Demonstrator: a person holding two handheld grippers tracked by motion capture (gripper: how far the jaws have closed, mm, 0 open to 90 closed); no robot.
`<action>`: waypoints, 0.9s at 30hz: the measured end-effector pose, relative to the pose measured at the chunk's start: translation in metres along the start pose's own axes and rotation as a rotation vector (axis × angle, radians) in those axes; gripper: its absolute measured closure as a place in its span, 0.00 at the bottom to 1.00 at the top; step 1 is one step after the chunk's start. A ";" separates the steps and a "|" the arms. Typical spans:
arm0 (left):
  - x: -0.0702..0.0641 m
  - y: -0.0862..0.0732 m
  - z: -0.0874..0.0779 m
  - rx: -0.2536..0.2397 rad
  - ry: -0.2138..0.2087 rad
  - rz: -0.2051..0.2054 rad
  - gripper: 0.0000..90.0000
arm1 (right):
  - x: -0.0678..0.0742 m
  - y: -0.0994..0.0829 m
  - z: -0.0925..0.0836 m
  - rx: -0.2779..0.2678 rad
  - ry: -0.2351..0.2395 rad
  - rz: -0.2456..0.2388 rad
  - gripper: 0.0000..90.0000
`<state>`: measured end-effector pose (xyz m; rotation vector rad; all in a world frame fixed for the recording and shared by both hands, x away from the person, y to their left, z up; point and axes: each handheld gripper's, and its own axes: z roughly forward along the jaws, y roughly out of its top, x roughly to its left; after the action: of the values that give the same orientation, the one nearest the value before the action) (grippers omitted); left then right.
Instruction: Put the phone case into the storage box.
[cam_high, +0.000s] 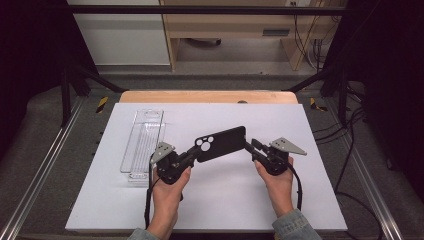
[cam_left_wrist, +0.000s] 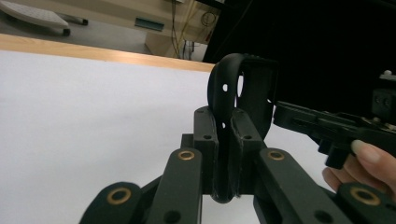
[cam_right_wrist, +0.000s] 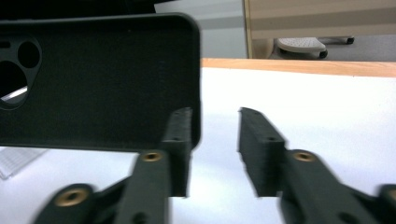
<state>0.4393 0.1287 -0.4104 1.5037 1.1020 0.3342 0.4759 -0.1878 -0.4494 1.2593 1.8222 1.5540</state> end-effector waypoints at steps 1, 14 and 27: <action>0.002 0.001 -0.001 0.000 0.010 0.001 0.92 | -0.001 0.000 0.000 -0.010 -0.002 0.012 0.59; 0.012 0.011 -0.009 -0.011 0.064 0.066 0.92 | -0.003 0.000 0.004 -0.010 -0.040 -0.009 0.28; 0.017 0.028 -0.024 0.039 0.081 0.147 0.92 | 0.001 -0.007 0.008 0.080 -0.090 -0.085 0.16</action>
<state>0.4425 0.1605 -0.3854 1.6216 1.0685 0.4814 0.4797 -0.1826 -0.4579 1.2498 1.8715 1.3700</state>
